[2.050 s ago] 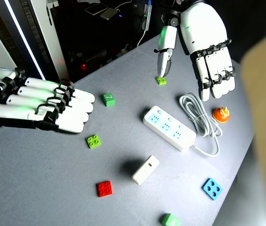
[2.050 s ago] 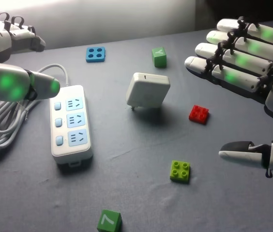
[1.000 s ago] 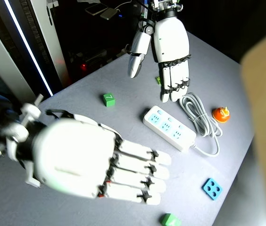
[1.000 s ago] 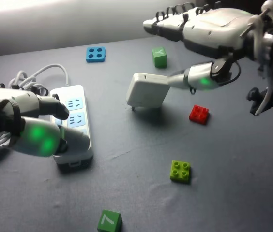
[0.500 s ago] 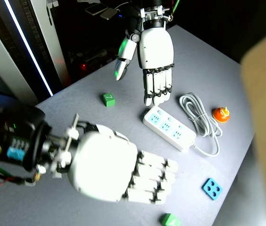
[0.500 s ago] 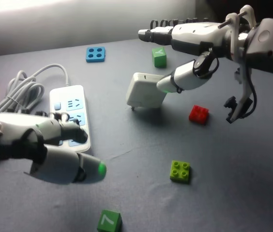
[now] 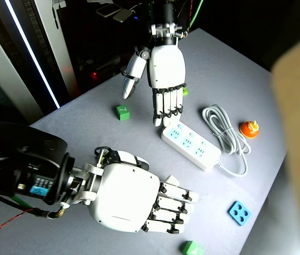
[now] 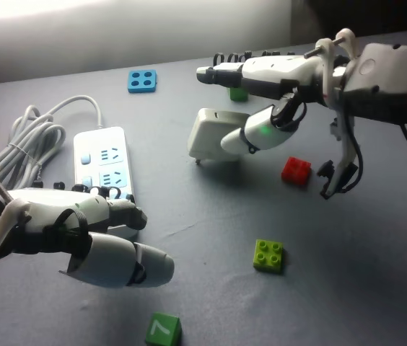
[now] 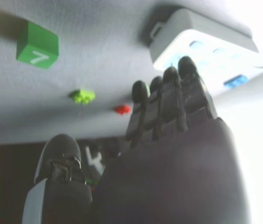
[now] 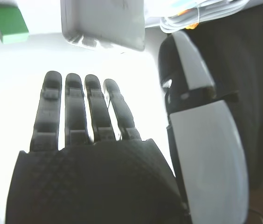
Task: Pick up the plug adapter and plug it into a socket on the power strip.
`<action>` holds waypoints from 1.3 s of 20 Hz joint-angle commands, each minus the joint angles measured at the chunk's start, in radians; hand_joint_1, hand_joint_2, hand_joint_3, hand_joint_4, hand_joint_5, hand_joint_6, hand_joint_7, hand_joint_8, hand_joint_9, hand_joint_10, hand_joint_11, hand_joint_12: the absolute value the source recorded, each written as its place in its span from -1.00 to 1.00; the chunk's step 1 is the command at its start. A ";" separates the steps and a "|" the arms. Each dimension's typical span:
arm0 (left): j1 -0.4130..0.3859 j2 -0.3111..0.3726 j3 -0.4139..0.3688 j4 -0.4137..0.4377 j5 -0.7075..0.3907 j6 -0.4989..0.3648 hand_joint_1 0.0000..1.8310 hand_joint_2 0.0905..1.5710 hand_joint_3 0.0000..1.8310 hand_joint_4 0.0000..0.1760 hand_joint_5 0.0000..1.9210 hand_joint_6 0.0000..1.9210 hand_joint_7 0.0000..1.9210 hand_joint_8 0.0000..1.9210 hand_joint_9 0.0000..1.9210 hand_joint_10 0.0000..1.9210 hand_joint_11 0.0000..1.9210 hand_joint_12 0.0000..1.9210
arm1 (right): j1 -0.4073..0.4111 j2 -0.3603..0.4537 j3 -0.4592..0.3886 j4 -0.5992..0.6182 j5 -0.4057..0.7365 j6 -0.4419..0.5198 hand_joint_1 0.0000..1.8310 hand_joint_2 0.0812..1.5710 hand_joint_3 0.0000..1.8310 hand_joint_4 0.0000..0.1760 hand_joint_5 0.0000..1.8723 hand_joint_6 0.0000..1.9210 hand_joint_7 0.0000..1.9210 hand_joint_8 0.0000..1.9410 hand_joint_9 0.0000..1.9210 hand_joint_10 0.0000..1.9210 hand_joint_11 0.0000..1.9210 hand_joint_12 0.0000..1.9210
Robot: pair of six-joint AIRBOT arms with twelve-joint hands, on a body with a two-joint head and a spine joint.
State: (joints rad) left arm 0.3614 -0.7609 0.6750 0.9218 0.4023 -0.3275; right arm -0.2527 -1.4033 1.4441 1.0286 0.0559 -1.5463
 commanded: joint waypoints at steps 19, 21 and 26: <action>0.004 -0.064 0.045 0.056 0.085 -0.143 -0.97 0.55 -1.00 -1.00 -0.95 -1.00 -0.97 -1.00 -0.98 -1.00 -1.00 -0.84 | -0.021 -0.102 0.117 0.018 0.035 -0.020 0.01 0.44 -1.00 -1.00 -0.97 -1.00 -0.97 -1.00 -0.96 -1.00 -1.00 -0.84; 0.006 -0.067 0.046 0.056 0.088 -0.143 -1.00 0.56 -1.00 -1.00 -0.94 -1.00 -0.96 -1.00 -0.96 -1.00 -1.00 -0.78 | -0.023 -0.112 0.130 0.018 0.030 -0.026 0.00 0.45 -1.00 -1.00 -0.98 -1.00 -0.97 -1.00 -0.96 -1.00 -1.00 -0.82; 0.008 -0.097 0.061 0.056 0.102 -0.149 -1.00 0.55 -1.00 -1.00 -0.93 -1.00 -0.95 -1.00 -0.96 -1.00 -1.00 -0.75 | -0.027 -0.121 0.137 0.017 0.030 -0.037 0.02 0.45 -1.00 -1.00 -1.00 -1.00 -0.99 -1.00 -0.98 -1.00 -1.00 -0.88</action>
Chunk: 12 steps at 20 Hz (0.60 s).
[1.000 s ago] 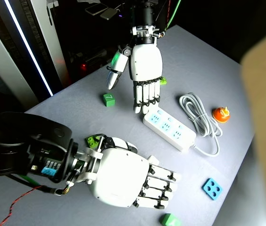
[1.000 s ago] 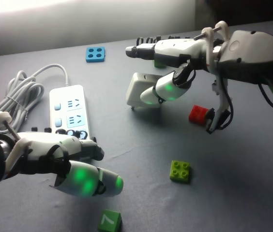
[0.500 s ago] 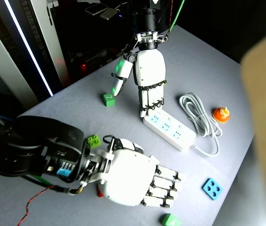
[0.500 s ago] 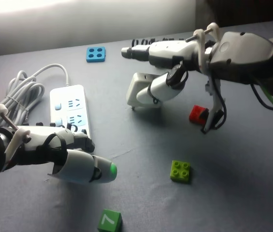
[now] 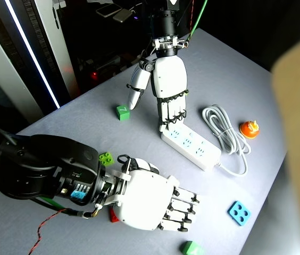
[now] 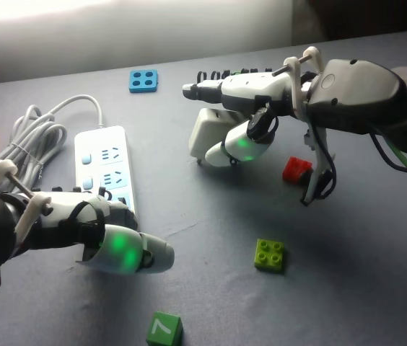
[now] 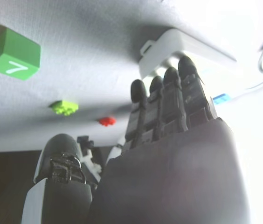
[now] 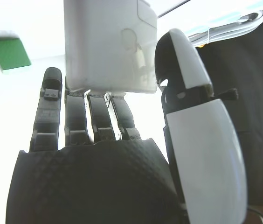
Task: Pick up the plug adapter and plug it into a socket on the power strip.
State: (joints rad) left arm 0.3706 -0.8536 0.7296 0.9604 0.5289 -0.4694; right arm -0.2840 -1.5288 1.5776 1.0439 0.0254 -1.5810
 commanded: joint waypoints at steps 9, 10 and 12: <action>0.004 -0.021 0.018 0.018 -0.018 -0.007 -1.00 0.56 -1.00 -1.00 -0.93 -1.00 -0.96 -1.00 -0.96 -1.00 -1.00 -0.80 | 0.005 -0.002 0.008 0.002 0.063 -0.009 0.04 0.42 -1.00 -1.00 -0.96 -1.00 -0.94 -0.99 -0.93 -0.99 -1.00 -0.76; 0.004 -0.023 0.019 0.020 -0.018 -0.007 -1.00 0.56 -1.00 -1.00 -0.94 -1.00 -0.97 -1.00 -0.97 -1.00 -1.00 -0.83 | 0.005 -0.002 0.008 0.002 0.063 -0.009 0.02 0.43 -1.00 -1.00 -0.97 -1.00 -0.94 -1.00 -0.94 -1.00 -1.00 -0.78; 0.003 -0.027 0.022 0.022 -0.015 -0.007 -1.00 0.56 -1.00 -1.00 -0.94 -1.00 -0.97 -1.00 -0.96 -1.00 -1.00 -0.82 | 0.006 -0.003 0.009 0.002 0.065 -0.009 0.02 0.41 -1.00 -1.00 -0.92 -0.99 -0.92 -1.00 -0.92 -1.00 -1.00 -0.72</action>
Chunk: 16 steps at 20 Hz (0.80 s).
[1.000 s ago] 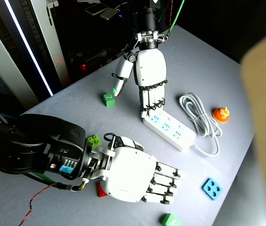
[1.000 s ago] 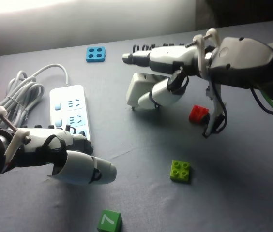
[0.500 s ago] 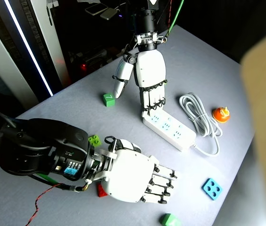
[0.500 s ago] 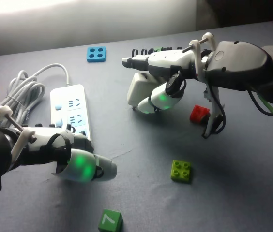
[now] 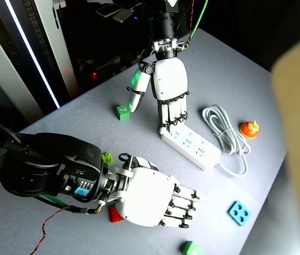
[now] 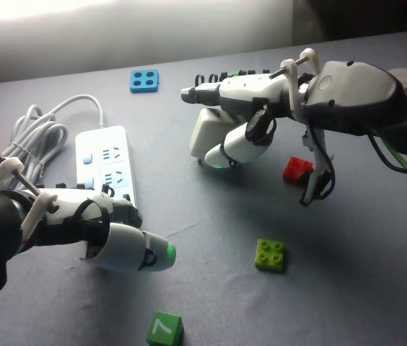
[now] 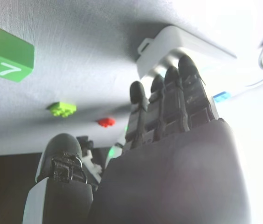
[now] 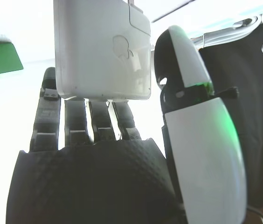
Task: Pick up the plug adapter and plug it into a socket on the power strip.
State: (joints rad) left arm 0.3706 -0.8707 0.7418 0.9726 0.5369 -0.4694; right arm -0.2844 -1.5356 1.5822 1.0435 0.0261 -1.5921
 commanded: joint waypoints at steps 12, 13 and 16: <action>0.017 -0.011 0.011 0.017 -0.034 -0.013 -1.00 0.55 -1.00 -1.00 -0.94 -1.00 -0.96 -0.99 -0.96 -0.99 -1.00 -0.81 | 0.005 -0.003 0.007 0.002 0.082 -0.001 0.25 0.49 -1.00 -1.00 -0.28 -0.97 -0.24 -0.98 -0.23 -0.95 -0.70 0.26; 0.017 -0.011 0.012 0.017 -0.034 -0.013 -1.00 0.55 -1.00 -1.00 -0.94 -1.00 -0.96 -0.99 -0.96 -0.99 -1.00 -0.81 | 0.004 -0.003 0.007 0.002 0.083 -0.001 0.25 0.49 -1.00 -1.00 -0.28 -0.97 -0.24 -0.98 -0.23 -0.95 -0.70 0.26; 0.018 -0.011 0.012 0.017 -0.035 -0.013 -1.00 0.55 -1.00 -1.00 -0.93 -1.00 -0.94 -0.99 -0.95 -0.99 -1.00 -0.79 | 0.001 -0.003 0.007 0.002 0.089 -0.001 0.46 0.53 -1.00 -1.00 -0.35 0.30 -0.16 0.34 -0.15 0.48 -0.31 0.50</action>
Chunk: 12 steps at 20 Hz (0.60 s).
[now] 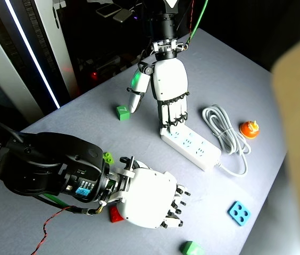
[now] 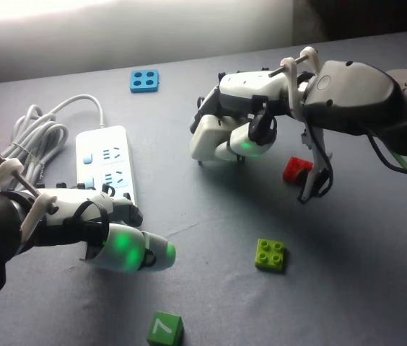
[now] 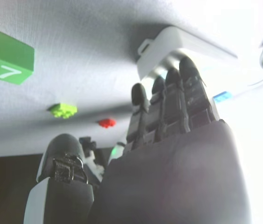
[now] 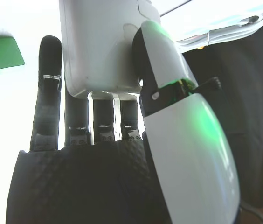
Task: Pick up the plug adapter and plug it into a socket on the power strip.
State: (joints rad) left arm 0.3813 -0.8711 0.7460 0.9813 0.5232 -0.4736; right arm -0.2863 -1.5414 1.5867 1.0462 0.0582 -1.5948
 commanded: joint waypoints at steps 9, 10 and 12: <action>0.005 -0.010 0.015 0.009 -0.023 -0.009 -1.00 0.55 -1.00 -1.00 -0.94 -1.00 -0.94 -1.00 -0.94 -1.00 -1.00 -0.84 | 0.015 0.003 0.002 -0.007 0.036 0.000 0.35 0.47 -1.00 -1.00 -0.08 0.02 -0.07 0.41 -0.16 0.37 -0.30 0.78; 0.003 -0.010 0.016 0.009 -0.023 -0.009 -1.00 0.56 -1.00 -1.00 -0.94 -1.00 -0.94 -1.00 -0.94 -1.00 -1.00 -0.83 | 0.022 0.005 0.001 -0.007 0.026 0.000 0.35 0.45 -1.00 -1.00 -0.04 -0.03 -0.05 0.38 -0.15 0.34 -0.30 0.77; -0.003 -0.010 0.019 0.009 -0.023 -0.009 -1.00 0.55 -1.00 -1.00 -0.94 -1.00 -0.94 -1.00 -0.94 -1.00 -1.00 -0.83 | 0.038 0.016 -0.013 -0.006 0.027 -0.019 0.37 0.45 -1.00 -1.00 -0.04 -0.02 -0.06 0.34 -0.15 0.38 -0.26 0.73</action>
State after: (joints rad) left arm 0.3779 -0.8711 0.7540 0.9802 0.5152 -0.4751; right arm -0.2687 -1.5322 1.5723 1.0355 0.0231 -1.6199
